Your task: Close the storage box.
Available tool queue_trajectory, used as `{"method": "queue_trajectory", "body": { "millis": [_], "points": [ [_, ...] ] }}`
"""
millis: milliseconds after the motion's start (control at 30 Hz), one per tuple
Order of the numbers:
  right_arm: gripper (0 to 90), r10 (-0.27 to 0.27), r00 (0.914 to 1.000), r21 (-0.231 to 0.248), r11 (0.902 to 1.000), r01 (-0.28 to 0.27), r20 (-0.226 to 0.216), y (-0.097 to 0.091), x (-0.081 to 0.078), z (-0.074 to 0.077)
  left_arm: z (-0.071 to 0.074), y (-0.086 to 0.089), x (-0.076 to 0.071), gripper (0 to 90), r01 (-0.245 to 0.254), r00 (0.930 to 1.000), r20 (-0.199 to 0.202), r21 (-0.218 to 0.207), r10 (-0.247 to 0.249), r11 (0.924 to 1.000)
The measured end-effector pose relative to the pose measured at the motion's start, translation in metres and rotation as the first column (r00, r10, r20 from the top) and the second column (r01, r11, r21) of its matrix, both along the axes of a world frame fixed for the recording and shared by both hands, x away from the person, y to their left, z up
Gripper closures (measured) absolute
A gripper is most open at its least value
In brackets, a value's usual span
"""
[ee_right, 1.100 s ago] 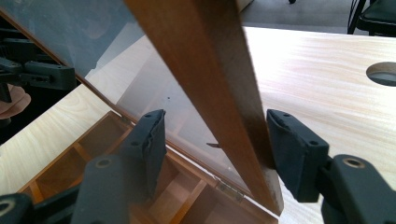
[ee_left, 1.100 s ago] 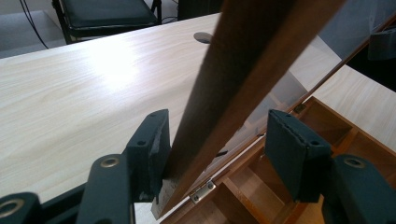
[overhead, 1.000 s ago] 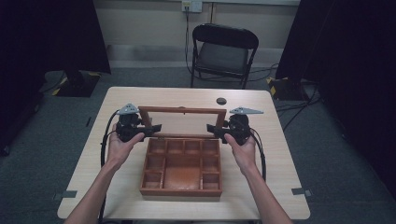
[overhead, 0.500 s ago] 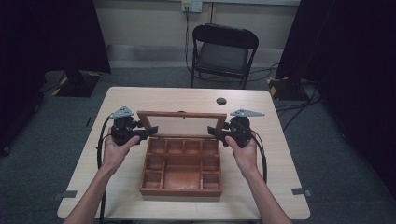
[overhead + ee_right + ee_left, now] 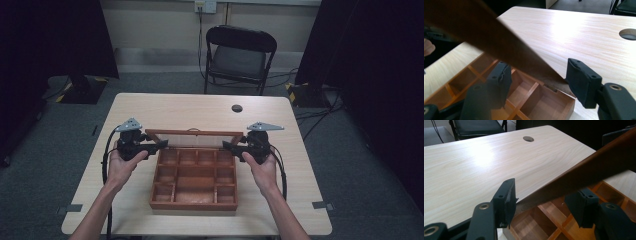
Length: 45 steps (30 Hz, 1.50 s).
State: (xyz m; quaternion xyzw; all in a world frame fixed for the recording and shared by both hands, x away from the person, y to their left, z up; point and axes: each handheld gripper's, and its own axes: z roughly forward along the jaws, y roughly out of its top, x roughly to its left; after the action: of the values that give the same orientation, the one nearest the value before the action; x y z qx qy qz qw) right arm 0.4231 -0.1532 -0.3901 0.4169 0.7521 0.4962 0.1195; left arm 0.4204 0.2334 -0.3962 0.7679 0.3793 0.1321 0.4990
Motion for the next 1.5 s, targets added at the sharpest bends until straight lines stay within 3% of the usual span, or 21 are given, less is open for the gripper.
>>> {"method": "queue_trajectory", "body": {
  "millis": [133,333,767,833,967,1267,1500],
  "points": [
    [35.7,-0.005,1.0000,-0.009,0.9999,0.005,-0.001,0.000,-0.004,-0.001,0.000,0.000,-0.003,41.6,0.001,1.0000,0.002,0.009,-0.001,1.0000],
    [35.4,-0.010,0.9999,-0.012,0.9999,0.010,0.005,0.000,-0.008,-0.002,-0.001,0.003,-0.006,40.2,0.007,1.0000,-0.003,-0.017,-0.007,0.9998],
    [34.4,-0.009,0.9997,-0.031,0.9995,0.009,0.022,0.000,-0.016,-0.002,-0.001,0.005,-0.012,40.3,0.013,0.9999,0.002,-0.002,-0.013,0.9999],
    [34.2,-0.014,0.9999,-0.001,0.9999,0.014,0.005,-0.004,-0.019,-0.002,-0.001,0.004,-0.014,39.6,0.016,0.9999,0.002,0.001,-0.016,0.9999],
    [34.0,-0.028,0.9995,0.017,0.9995,0.028,0.014,-0.010,-0.022,-0.002,-0.001,0.003,-0.014,39.3,0.008,1.0000,0.005,0.000,-0.008,1.0000],
    [34.9,-0.028,0.9996,0.022,0.9994,0.028,0.011,-0.013,-0.026,-0.004,-0.002,0.002,-0.019,38.6,0.013,0.9998,0.011,0.025,-0.013,0.9996],
    [36.3,-0.018,0.9998,0.020,0.9996,0.018,-0.004,-0.012,-0.031,-0.008,-0.009,0.005,-0.024,36.1,0.004,0.9999,-0.014,-0.001,-0.004,1.0000]
  ]
}}
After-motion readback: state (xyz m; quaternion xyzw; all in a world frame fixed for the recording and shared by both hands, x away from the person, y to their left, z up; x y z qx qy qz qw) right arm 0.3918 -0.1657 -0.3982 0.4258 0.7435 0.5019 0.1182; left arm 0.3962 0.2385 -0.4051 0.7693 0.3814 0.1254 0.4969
